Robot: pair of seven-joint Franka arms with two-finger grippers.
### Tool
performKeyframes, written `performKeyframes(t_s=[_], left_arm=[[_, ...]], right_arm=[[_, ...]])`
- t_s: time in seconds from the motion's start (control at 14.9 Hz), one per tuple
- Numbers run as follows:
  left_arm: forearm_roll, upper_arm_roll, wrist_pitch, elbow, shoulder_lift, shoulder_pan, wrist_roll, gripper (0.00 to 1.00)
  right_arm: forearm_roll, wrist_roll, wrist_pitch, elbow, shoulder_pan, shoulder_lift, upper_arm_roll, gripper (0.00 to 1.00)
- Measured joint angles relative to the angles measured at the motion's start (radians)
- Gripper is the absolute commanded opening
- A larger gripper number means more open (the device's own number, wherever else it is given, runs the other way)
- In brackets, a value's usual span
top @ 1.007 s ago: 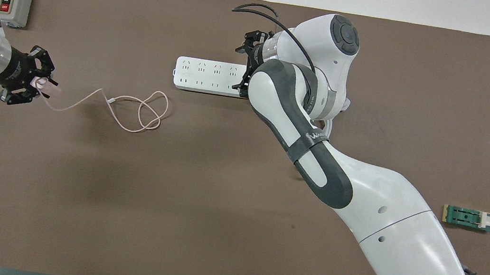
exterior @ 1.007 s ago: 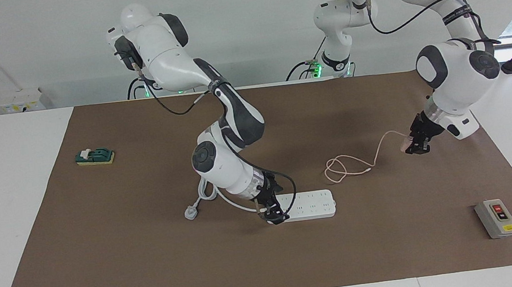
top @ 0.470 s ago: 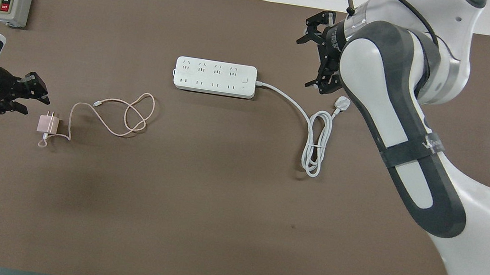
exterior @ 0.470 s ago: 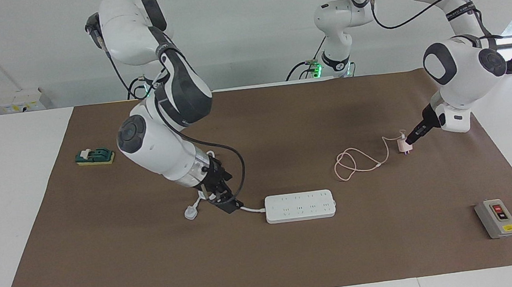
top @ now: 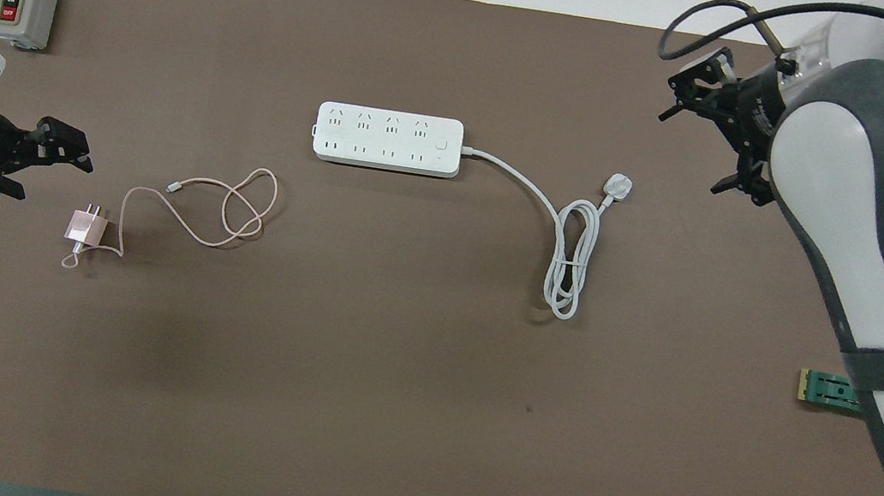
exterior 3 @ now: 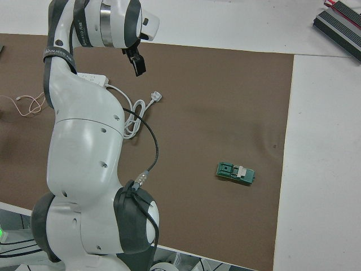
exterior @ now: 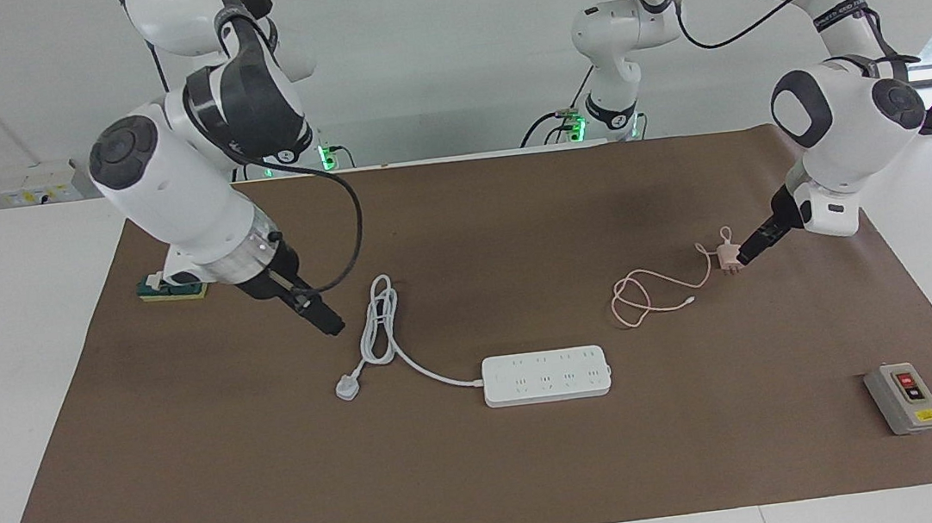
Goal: Unplug charger and place it aside
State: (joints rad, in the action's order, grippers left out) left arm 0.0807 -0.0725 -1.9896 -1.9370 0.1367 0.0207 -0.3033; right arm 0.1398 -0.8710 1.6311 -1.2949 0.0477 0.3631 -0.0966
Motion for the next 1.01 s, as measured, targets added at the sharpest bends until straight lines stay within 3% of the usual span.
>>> performKeyframes(t_s=[0.27, 0.54, 0.81, 1.01], left_arm=[[-0.002, 0.012, 0.161, 0.125, -0.002, -0.008, 0.033, 1.0], [-0.027, 0.014, 0.336, 0.222, -0.025, -0.018, 0.106, 1.0], [-0.036, 0.012, 0.442, 0.267, -0.084, -0.018, 0.147, 1.0], [-0.036, 0.013, 0.461, 0.281, -0.087, -0.023, 0.205, 1.0]], right_arm=[[-0.115, 0.331, -0.04, -0.095, -0.053, -0.124, 0.001, 1.0], [-0.148, 0.622, -0.04, -0.251, -0.115, -0.271, 0.002, 1.0], [-0.167, 0.74, -0.038, -0.335, -0.15, -0.332, 0.002, 1.0], [-0.168, 0.747, -0.014, -0.378, -0.155, -0.345, 0.002, 1.0]])
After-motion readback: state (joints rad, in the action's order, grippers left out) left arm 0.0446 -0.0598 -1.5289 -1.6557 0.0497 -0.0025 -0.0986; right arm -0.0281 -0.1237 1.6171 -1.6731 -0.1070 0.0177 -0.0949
